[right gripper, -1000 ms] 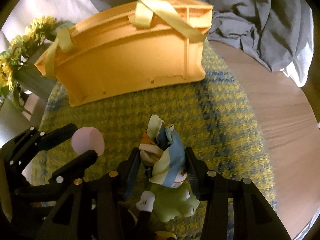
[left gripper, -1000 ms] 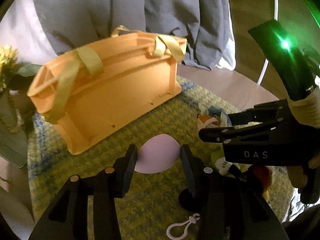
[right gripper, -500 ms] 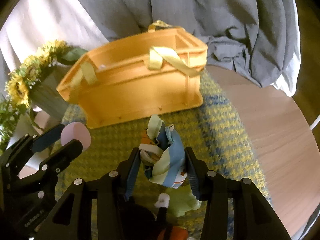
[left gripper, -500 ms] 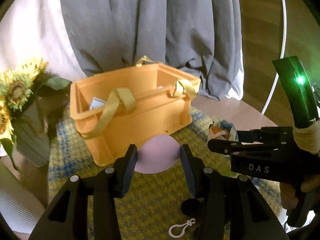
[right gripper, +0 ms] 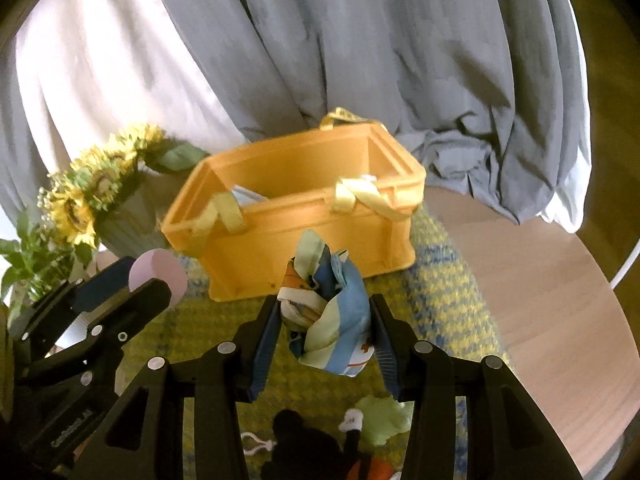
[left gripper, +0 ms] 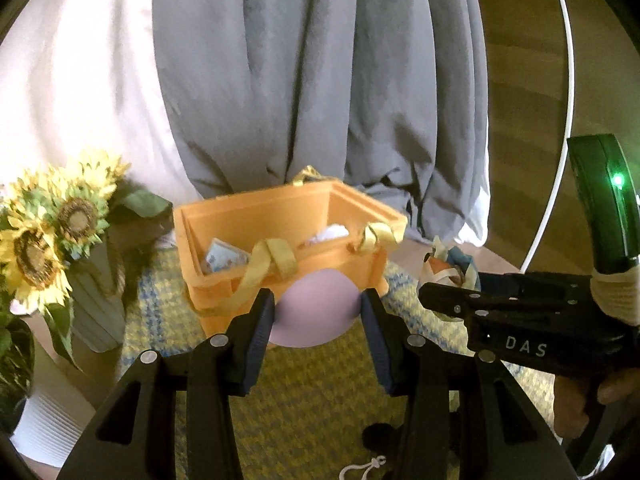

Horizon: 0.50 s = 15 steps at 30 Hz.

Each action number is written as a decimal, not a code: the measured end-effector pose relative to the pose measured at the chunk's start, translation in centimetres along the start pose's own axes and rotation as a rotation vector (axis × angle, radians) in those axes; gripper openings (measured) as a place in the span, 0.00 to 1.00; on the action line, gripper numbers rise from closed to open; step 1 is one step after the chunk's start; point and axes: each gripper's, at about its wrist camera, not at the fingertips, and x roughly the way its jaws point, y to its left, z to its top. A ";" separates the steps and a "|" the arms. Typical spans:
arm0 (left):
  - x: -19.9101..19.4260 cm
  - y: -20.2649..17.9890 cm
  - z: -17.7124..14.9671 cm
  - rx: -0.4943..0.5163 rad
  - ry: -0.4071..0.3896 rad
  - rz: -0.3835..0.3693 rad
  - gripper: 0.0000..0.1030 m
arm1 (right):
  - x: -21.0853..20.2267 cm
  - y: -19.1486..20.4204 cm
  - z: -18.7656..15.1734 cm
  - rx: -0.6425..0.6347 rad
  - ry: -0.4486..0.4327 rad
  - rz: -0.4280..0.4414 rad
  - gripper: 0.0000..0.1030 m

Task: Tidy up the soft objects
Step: 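Carry the pink sponge and striped figurine up over the orange crate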

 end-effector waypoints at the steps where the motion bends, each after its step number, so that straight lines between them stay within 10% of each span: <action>1: -0.2 0.1 0.3 -0.002 -0.011 0.002 0.43 | -0.2 0.2 0.2 -0.001 -0.010 0.003 0.44; 15: -1.3 2.0 4.7 0.002 -0.156 0.061 0.43 | -1.5 2.1 3.9 0.005 -0.138 0.050 0.44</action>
